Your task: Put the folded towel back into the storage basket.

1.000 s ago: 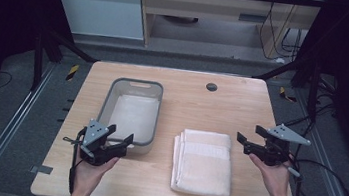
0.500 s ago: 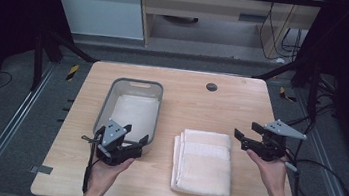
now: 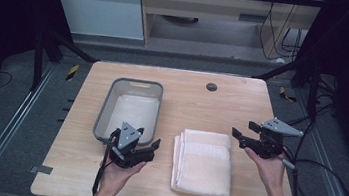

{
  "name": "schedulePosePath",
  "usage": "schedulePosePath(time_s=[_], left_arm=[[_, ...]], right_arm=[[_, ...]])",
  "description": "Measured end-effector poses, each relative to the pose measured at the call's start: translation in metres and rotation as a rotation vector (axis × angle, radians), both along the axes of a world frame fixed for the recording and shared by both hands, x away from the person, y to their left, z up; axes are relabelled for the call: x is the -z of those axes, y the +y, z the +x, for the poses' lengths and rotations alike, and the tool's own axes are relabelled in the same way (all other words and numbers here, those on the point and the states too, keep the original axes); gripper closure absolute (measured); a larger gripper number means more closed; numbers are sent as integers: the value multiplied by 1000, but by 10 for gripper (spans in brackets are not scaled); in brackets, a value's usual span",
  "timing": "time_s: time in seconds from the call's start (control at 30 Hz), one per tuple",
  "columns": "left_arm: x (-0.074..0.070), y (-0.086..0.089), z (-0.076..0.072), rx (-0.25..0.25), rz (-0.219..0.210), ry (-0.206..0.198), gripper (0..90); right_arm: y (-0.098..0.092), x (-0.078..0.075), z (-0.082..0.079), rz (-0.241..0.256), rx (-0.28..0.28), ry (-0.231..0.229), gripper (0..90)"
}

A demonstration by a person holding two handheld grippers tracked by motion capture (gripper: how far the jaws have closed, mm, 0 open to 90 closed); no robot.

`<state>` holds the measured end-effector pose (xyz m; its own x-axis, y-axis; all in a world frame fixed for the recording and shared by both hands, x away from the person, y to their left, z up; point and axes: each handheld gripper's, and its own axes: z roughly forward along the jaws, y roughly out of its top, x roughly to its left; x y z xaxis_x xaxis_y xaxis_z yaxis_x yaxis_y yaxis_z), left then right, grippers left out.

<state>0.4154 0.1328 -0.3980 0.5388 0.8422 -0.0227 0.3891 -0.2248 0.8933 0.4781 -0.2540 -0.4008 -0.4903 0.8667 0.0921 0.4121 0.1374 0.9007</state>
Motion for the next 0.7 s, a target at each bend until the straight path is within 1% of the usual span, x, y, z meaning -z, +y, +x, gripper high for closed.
schedulePosePath(time_s=[0.1,0.17,0.37,0.4,0.63,0.7], left_arm=[[1,-4,0,7,3,4,338],[4,-10,0,17,7,10,337],[8,-19,0,33,12,22,336],[10,-22,0,37,19,28,335],[15,-31,0,51,27,39,333],[18,-34,0,59,38,47,332]], right_arm=[[1,1,1,-4,-3,5,287],[2,2,3,0,-8,14,293],[5,6,5,-29,-18,18,296],[7,7,5,-38,-23,19,296],[11,10,6,-46,-29,25,295],[13,12,6,-54,-35,29,293]])
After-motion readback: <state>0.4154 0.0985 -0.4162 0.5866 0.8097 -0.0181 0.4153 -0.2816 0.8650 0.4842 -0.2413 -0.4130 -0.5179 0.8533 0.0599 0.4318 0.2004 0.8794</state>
